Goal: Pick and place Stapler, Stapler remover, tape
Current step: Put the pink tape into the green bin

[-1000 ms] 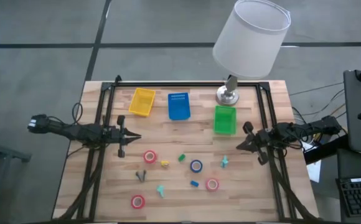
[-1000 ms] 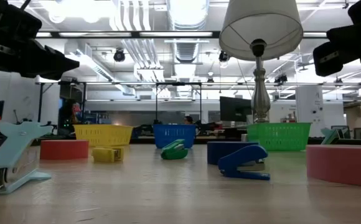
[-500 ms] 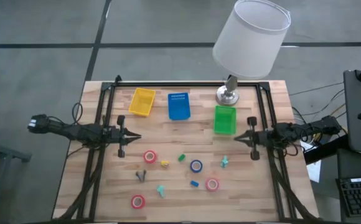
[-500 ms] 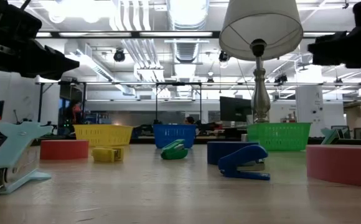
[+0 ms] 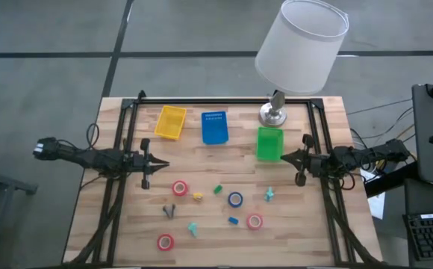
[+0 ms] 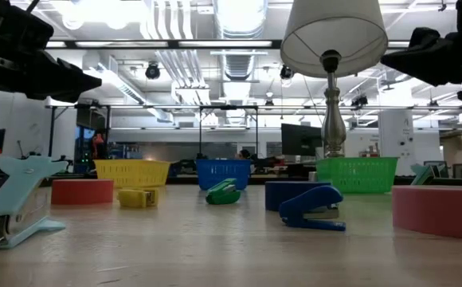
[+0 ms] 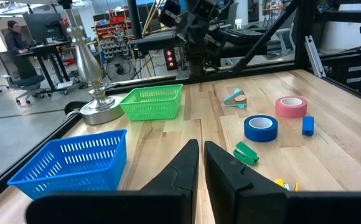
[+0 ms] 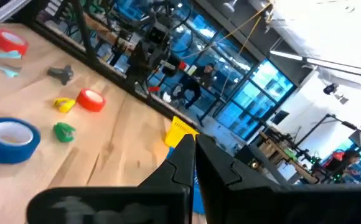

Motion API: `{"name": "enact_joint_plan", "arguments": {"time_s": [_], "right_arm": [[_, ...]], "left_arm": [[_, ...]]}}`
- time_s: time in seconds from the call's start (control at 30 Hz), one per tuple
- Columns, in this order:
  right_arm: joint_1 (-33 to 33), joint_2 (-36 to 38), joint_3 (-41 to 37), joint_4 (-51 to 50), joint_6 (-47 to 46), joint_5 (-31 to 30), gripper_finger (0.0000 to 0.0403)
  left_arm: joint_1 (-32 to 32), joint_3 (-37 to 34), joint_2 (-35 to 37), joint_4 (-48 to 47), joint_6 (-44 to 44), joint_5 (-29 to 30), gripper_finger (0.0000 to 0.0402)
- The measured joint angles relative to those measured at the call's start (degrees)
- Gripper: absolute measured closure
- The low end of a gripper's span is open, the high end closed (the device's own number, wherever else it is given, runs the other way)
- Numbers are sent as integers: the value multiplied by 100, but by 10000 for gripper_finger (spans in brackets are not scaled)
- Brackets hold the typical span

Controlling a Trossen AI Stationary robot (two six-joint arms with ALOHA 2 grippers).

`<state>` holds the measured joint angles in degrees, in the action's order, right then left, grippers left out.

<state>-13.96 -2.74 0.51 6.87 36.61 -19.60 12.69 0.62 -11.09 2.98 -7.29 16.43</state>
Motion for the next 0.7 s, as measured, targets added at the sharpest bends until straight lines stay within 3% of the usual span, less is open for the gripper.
{"name": "enact_joint_plan", "arguments": {"time_s": [0.07, 0.2, 0.27, 0.37, 0.5, 0.6, 0.7], "right_arm": [[-2, -35, 1, 378, -728, -100, 394], [2, -40, 15, 1386, -4354, -817, 394], [11, -36, 33, 1653, -5615, -1500, 394], [15, -13, 17, 1696, -6649, -2403, 394], [23, 2, 28, 1990, -7786, -3143, 394], [31, -43, 20, 1854, -8230, -3295, 394], [36, -174, 21, 1933, -9392, -3197, 394]], "left_arm": [[0, 0, 0, 0, 0, 0, 371], [1, 0, -4, 0, 0, 2, 371], [1, 0, -7, -2, 0, -2, 371], [0, 0, -7, -2, 0, -2, 371], [0, 0, -7, -2, -1, -2, 371], [0, 0, -7, -2, 0, -2, 371], [0, 0, -7, -2, -1, -2, 371]]}}
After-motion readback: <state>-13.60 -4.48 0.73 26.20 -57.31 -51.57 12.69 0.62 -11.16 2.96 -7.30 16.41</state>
